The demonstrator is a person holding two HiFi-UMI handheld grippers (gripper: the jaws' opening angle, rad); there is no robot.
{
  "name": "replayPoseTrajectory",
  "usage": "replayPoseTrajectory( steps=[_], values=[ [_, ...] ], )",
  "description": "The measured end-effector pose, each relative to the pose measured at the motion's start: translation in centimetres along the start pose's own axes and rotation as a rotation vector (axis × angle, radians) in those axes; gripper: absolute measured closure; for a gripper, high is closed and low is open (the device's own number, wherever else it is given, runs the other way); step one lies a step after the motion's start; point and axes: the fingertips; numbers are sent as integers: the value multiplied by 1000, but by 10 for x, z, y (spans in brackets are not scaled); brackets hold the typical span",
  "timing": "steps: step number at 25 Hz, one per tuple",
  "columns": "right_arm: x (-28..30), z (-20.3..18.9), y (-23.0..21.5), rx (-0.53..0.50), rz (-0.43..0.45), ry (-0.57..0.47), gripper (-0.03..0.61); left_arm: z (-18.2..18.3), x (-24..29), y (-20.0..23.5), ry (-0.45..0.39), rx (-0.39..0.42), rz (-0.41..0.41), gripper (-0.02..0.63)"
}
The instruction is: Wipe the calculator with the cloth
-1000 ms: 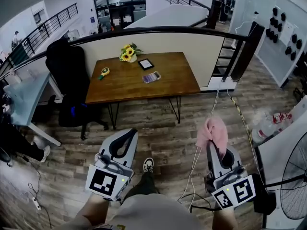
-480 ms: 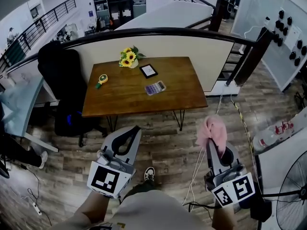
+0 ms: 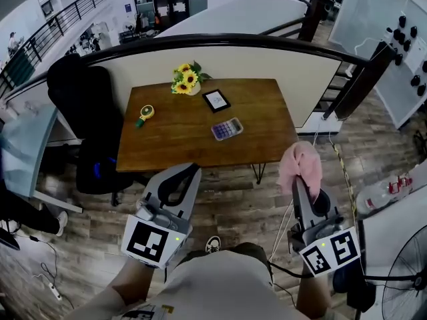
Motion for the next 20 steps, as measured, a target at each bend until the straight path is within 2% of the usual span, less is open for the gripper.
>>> replayPoseTrajectory(
  steps=[6, 14, 20],
  values=[
    [49, -6, -23, -15, 16, 22, 552, -9, 35, 31, 5, -14, 21, 603],
    [124, -15, -79, -11, 71, 28, 552, -22, 103, 62, 28, -10, 81, 603],
    [187, -14, -122, 4, 174, 55, 552, -22, 156, 84, 76, -15, 171, 603]
  ],
)
Point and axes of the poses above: the fingertips, and each gripper's own axes: x forward along the fingers, y to its left, z out of its top, and after that the axes turned 3 degrees about y, right-handed
